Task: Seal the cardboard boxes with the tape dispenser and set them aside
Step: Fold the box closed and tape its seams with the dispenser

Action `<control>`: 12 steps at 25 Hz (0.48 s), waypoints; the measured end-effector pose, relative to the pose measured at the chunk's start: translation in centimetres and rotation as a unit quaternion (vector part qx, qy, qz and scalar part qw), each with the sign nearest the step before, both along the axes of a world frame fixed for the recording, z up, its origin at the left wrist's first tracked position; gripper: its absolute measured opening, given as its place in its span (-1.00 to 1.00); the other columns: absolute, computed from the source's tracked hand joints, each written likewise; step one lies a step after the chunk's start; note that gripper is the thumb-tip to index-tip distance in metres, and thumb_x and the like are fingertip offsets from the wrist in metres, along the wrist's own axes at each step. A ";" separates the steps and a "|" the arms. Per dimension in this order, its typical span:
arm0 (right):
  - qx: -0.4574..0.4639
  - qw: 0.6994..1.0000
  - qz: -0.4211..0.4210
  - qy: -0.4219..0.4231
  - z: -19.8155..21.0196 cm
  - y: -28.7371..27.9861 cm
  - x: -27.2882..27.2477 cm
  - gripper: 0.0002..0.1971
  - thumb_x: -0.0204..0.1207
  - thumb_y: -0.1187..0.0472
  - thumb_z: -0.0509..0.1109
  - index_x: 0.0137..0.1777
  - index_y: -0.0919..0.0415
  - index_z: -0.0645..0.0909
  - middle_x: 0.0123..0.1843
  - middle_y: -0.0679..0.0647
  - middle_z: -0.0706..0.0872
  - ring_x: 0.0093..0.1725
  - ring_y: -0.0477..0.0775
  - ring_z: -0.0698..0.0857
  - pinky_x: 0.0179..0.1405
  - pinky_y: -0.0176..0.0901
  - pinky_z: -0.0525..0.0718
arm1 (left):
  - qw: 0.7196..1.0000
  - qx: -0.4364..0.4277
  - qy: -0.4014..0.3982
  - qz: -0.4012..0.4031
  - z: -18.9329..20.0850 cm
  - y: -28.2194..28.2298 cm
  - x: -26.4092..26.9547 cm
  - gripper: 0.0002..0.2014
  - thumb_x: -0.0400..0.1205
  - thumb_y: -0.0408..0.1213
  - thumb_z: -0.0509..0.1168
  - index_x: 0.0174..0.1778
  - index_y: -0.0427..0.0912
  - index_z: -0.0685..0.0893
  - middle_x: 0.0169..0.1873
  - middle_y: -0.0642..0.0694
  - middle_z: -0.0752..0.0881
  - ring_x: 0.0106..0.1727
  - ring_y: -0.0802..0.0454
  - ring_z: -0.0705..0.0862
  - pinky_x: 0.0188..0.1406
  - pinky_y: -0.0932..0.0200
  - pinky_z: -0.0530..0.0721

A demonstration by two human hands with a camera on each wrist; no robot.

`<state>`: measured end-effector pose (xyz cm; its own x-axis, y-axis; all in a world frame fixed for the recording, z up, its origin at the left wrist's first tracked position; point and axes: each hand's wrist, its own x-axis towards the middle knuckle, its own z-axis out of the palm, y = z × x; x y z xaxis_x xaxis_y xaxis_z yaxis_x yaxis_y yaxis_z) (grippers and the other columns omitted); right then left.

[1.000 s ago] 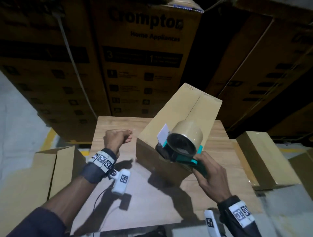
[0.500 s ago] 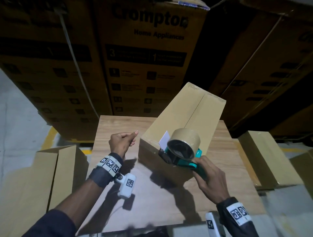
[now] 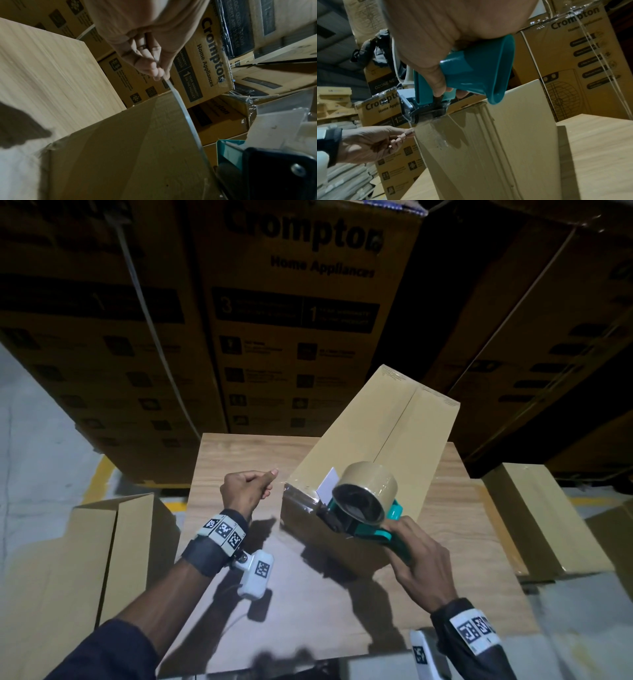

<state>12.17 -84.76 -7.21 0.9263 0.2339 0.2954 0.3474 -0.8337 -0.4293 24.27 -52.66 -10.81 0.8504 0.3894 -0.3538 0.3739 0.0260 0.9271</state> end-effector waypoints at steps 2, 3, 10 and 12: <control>0.006 1.000 0.000 -0.010 0.3 0.0 -0.1 -0.41 0.38 0.34 0.63 0.32 -0.16 0.56 0.15 -0.19 0.67 -0.09 -0.10 0.68 -0.35 -0.03 0.75 | 1.000 0.001 -0.010 0.009 0.3 0.1 0.1 -0.81 0.48 -0.18 0.67 -0.26 -0.22 0.87 -0.38 -0.15 0.84 -0.41 0.04 0.68 -0.18 0.13 0.74; 0.009 1.000 0.002 -0.015 0.4 0.0 -0.1 -0.43 0.38 0.34 0.61 0.31 -0.15 0.56 0.14 -0.18 0.68 -0.09 -0.10 0.68 -0.36 -0.04 0.75 | 1.000 0.006 -0.018 0.012 0.4 0.2 0.1 -0.82 0.49 -0.18 0.66 -0.26 -0.20 0.87 -0.38 -0.14 0.84 -0.40 0.04 0.69 -0.16 0.12 0.76; -0.013 1.000 0.002 -0.006 0.1 -0.1 0.7 -0.37 0.37 0.34 0.65 0.35 -0.16 0.54 0.16 -0.18 0.67 -0.12 -0.06 0.70 -0.37 0.02 0.77 | 0.999 0.017 -0.023 0.017 0.1 0.0 0.4 -0.83 0.50 -0.19 0.65 -0.29 -0.19 0.86 -0.39 -0.14 0.84 -0.38 0.02 0.69 -0.13 0.09 0.78; -0.024 1.000 0.004 0.003 -0.3 -0.1 0.7 -0.38 0.38 0.32 0.64 0.35 -0.18 0.53 0.16 -0.18 0.66 -0.13 -0.04 0.70 -0.39 0.02 0.76 | 1.000 0.017 -0.017 0.013 -0.4 -0.1 0.5 -0.83 0.49 -0.20 0.65 -0.30 -0.19 0.86 -0.38 -0.16 0.84 -0.40 0.03 0.67 -0.16 0.13 0.77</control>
<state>12.84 -84.86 -7.49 0.9261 0.2559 0.2773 0.3521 -0.8504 -0.3910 24.75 -52.77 -11.16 0.8511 0.4228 -0.3113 0.3416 0.0044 0.9398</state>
